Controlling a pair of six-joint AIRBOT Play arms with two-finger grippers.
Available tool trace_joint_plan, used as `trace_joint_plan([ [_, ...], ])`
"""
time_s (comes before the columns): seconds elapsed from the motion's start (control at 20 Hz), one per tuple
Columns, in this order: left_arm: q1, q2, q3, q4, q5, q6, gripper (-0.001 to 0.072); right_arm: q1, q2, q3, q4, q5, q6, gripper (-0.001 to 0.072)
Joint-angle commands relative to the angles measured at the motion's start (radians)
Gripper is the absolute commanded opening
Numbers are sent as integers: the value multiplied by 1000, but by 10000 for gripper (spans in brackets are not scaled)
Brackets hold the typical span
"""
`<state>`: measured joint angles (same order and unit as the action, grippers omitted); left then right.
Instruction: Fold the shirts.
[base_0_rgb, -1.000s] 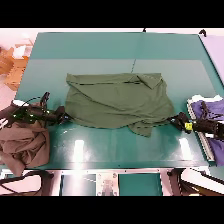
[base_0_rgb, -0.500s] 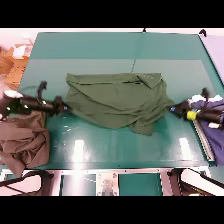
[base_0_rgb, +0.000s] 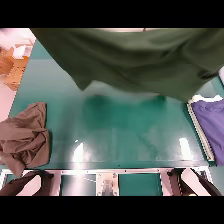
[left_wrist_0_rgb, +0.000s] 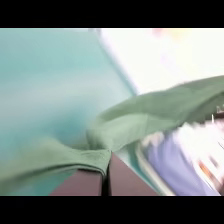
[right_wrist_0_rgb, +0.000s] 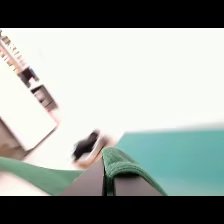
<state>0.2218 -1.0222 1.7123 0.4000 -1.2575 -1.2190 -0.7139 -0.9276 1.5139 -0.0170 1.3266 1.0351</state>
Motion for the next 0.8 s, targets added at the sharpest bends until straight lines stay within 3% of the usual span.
trace_joint_plan([
  [0.0, 0, 60, 332, 5, 91, -11, 22, -66, 38, 291, 43, -78, 13, 19],
  [0.2, 0, 76, 391, 44, 89, -45, 22, -84, 55, 376, 36, -93, 12, 19],
  [0.4, 0, 68, 391, 262, 38, -120, 23, -83, 54, 364, -67, -74, 25, 20],
  [0.65, 0, 66, 156, 350, 0, -84, 23, 7, 52, 132, -177, -75, 26, 20],
  [0.75, 0, 28, -2, 348, 20, -33, 22, 118, 42, -33, -277, -165, -13, 19],
])
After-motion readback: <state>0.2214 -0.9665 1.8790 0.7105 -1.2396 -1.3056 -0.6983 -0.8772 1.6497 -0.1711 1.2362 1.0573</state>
